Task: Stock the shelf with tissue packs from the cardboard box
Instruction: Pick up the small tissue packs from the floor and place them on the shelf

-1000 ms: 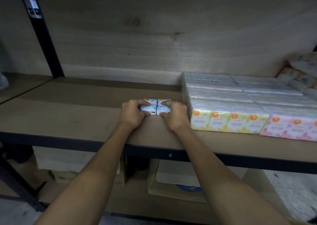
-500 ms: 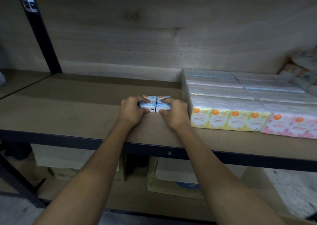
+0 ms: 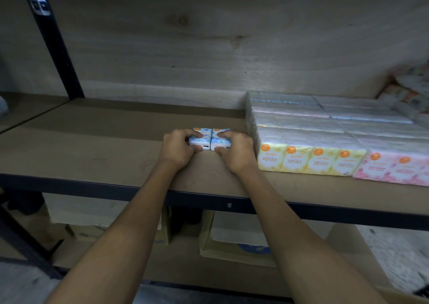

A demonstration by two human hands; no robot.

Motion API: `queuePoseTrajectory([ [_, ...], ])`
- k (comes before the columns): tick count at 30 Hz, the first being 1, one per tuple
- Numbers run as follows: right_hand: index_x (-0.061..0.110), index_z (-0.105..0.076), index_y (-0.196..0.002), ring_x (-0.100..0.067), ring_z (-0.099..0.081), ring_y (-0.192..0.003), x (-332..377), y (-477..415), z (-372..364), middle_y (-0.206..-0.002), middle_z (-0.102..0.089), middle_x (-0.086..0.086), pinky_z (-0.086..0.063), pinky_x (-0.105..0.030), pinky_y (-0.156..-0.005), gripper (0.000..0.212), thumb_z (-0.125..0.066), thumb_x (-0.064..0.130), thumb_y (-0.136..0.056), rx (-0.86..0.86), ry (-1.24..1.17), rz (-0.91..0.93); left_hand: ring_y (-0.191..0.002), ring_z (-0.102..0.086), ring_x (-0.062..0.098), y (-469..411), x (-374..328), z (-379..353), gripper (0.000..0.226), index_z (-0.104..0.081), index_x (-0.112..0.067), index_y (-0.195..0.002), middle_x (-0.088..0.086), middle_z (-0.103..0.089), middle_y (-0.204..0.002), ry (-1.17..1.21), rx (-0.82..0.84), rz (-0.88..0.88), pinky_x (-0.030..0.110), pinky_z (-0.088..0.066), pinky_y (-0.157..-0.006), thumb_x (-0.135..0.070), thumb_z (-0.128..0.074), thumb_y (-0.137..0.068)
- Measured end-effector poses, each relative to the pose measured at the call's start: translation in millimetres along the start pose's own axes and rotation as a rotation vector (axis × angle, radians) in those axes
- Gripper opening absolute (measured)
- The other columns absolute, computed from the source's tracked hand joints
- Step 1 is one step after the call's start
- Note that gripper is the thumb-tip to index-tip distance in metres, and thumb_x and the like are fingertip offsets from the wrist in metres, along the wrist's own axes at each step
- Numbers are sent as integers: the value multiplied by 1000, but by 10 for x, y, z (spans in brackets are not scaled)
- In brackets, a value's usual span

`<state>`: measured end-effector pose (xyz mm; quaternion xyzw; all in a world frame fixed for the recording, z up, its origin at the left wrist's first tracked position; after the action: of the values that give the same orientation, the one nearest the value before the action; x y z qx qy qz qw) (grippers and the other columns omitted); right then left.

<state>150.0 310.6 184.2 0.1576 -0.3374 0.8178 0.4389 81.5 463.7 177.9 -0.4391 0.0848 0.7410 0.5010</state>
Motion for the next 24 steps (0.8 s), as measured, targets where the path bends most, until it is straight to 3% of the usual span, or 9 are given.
queuePoseTrajectory([
  [8, 16, -62, -124, -19, -54, -112, 32, 42, 33, -127, -58, -7, -40, -24, -97, 47, -73, 22, -79, 0, -21, 7, -95, -62, 11, 14, 7, 10, 43, -70, -19, -113, 3, -67, -120, 15, 7, 7, 18, -45, -91, -13, -81, -72],
  [12, 16, -60, -127, -18, -54, -114, 52, 122, 82, -130, -55, -6, -36, -16, -93, 47, -72, 20, -81, 22, -26, 5, -99, -63, 13, 62, -19, 30, 45, -68, -18, -115, 5, -67, -118, 7, -5, 11, 19, -45, -90, -14, -81, -72],
  [17, 13, -61, -124, -18, -53, -118, 110, 300, 146, -132, -56, -5, -35, -19, -101, 47, -72, 17, -79, 61, -69, -3, -99, -63, 15, 238, -83, 99, 45, -69, -22, -114, 4, -68, -116, 2, -38, 19, 18, -42, -89, -21, -83, -71],
  [24, 15, -62, -122, -18, -49, -125, 142, 747, 361, -134, -56, -4, -33, -23, -104, 40, -67, 19, -83, 109, -68, -15, -119, -54, 14, 765, -289, 157, 38, -69, -24, -115, -1, -66, -122, -17, -32, -24, 13, -33, -91, -27, -77, -78],
])
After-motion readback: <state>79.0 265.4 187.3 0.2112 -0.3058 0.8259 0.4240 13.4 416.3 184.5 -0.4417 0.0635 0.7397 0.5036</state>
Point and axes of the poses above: each hand's wrist, its own y-axis away from the middle knuckle, its own z-axis out of the back of the hand, x = y × z, the point moved 9 cm from there along -y, towards the middle knuckle
